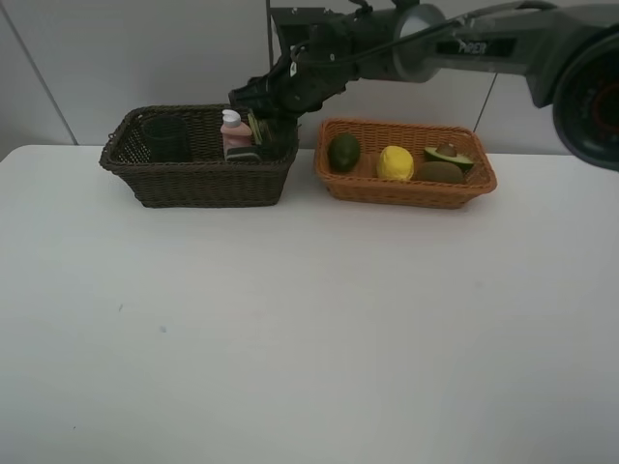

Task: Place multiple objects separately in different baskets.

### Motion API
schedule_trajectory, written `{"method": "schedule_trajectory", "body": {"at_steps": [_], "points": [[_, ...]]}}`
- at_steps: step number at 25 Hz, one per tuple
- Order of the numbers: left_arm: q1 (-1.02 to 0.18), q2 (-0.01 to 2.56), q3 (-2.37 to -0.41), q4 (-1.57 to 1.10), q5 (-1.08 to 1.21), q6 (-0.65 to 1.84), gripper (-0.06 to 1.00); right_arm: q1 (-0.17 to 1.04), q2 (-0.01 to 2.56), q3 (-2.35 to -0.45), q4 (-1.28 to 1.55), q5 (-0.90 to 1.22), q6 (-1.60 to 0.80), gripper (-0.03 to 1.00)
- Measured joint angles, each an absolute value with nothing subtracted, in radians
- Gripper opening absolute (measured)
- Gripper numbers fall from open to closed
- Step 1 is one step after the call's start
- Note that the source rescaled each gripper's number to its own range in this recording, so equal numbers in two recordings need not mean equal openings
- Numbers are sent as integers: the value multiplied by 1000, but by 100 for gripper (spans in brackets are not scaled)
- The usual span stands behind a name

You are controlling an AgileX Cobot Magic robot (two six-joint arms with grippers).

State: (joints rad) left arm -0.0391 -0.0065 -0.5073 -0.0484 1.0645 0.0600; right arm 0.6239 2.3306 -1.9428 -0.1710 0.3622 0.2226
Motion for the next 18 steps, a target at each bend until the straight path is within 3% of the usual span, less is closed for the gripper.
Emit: {"method": "schedule_trajectory", "body": {"at_steps": [2,5,13,18], "points": [[-39,-7,-507,-48,1064,60,99,624,2331,-1944,-171,363,223,87],[-39,-7,-507,-48,1064,60,99,624,2323,-1944,-171,402,223,97],[-39,-7,-507,-48,1064,60,99,616,2146,-1944,-216,612,223,99],[-39,-7,-507,-48,1064,60,99,506,2077,-1949,-248,821,223,100]]}}
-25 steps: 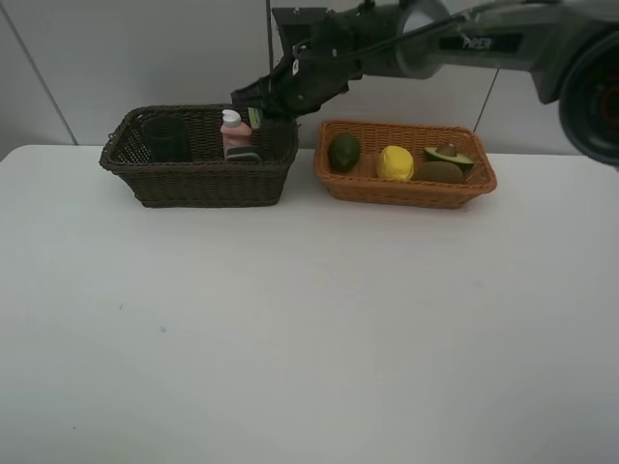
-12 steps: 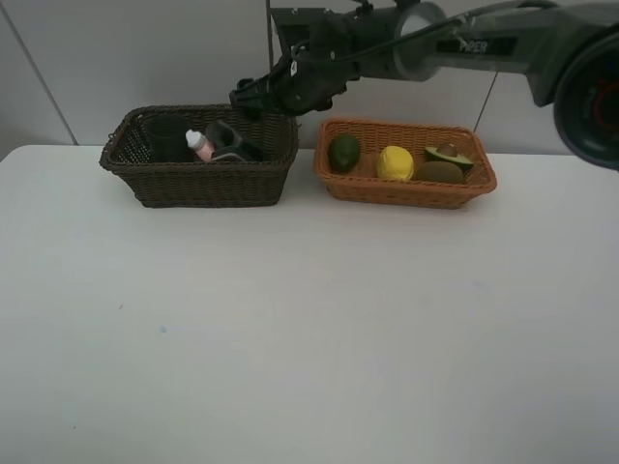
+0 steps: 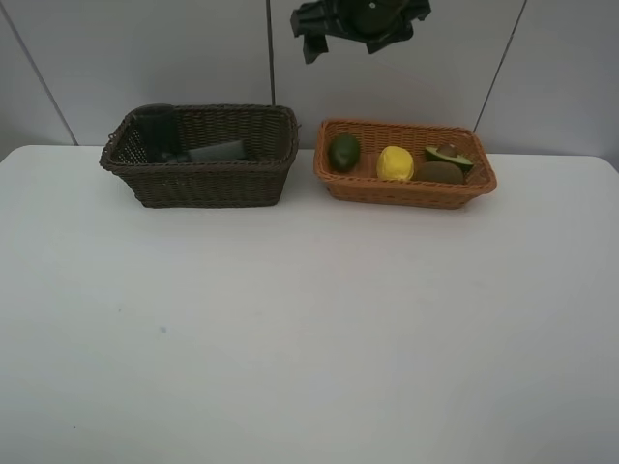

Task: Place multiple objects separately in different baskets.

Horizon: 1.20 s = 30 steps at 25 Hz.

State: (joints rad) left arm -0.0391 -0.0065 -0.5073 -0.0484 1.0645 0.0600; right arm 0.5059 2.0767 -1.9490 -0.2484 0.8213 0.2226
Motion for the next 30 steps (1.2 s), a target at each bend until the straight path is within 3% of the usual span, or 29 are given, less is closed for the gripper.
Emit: {"method": "schedule_trajectory", "body": {"at_steps": [5,11,17,30], "points": [[-39,-7,-507,-48,1064,60,99,312,2078,-1949,-247,1025,210,100],[-39,-7,-507,-48,1064,60,99,147,2002,-1822,-204,1080,192,100],[-39,-7,-507,-48,1064,60,99,108,1756,-1540,-204,1078,189,100],[-39,-7,-507,-48,1064,60,99,108,955,-956,-201,1072,215,100]]}}
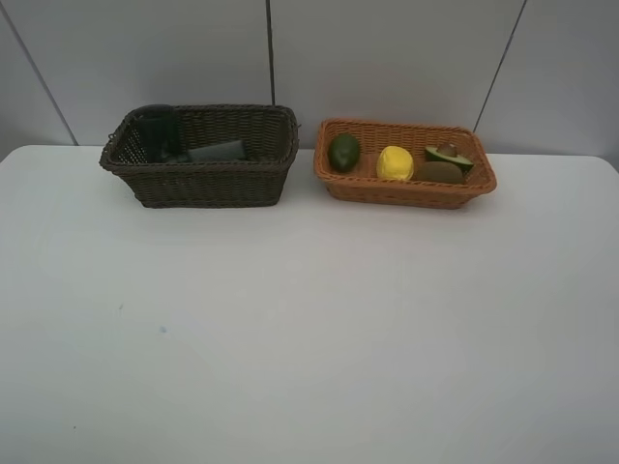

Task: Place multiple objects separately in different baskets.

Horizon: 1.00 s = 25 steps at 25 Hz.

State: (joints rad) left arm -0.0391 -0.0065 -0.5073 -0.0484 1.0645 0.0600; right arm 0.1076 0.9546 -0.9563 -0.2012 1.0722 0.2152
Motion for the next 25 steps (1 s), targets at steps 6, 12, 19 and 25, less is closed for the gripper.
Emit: {"method": "schedule_trajectory", "body": {"at_steps": [6,12,19,25], "points": [[-39,-7,-507,-48,1064,60,99,108,557,-842,-200,1135,216,100],[-39,-7,-507,-48,1064,60,99,108,229,-785,-197,1210,219,100],[-39,-7,-507,-48,1064,60,99,108,0,-727,-197,1221,200,100],[-39,-7,-507,-48,1064,60,99,108,-4,-637,-167,1164,196,100]]}}
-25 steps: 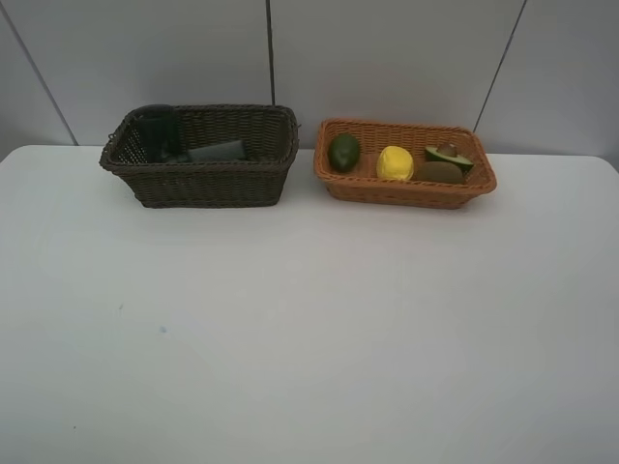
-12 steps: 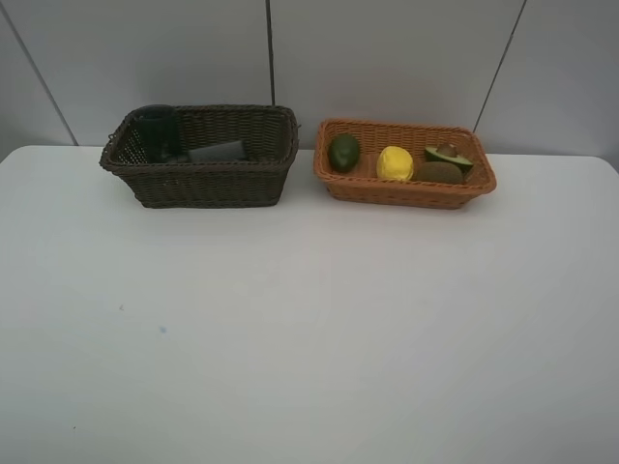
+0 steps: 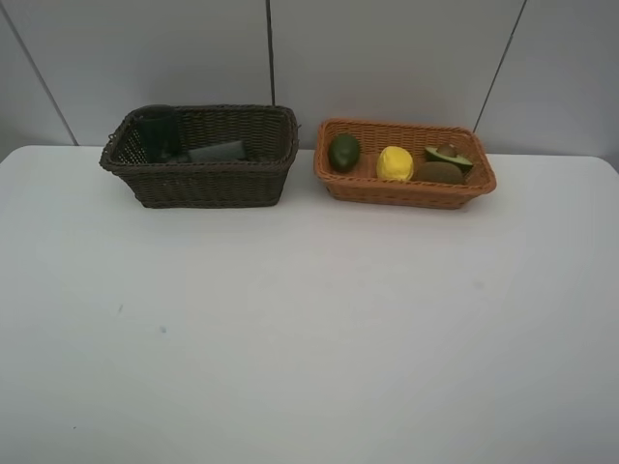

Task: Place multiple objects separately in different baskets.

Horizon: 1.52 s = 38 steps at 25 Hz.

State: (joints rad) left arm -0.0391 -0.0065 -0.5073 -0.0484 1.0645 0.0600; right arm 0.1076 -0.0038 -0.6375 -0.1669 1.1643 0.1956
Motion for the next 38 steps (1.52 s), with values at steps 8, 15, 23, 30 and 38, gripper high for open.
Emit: {"method": "schedule_trajectory", "body": {"at_steps": [8,15,23,30,38], "points": [[-39,-7,-507,-48,1064,60,99,108,-4,-519,-141,1080,165,100],[-39,-7,-507,-48,1064,60,99,108,-4,-516,-141,1074,144,100],[-39,-7,-507,-48,1064,60,99,108,-4,-516,-141,1074,141,100],[-39,-7,-507,-48,1064,60,99,108,-4,-516,-141,1074,141,100],[-39,-7,-507,-48,1064,60,99,96,-4,-516,-141,1074,141,100]]}}
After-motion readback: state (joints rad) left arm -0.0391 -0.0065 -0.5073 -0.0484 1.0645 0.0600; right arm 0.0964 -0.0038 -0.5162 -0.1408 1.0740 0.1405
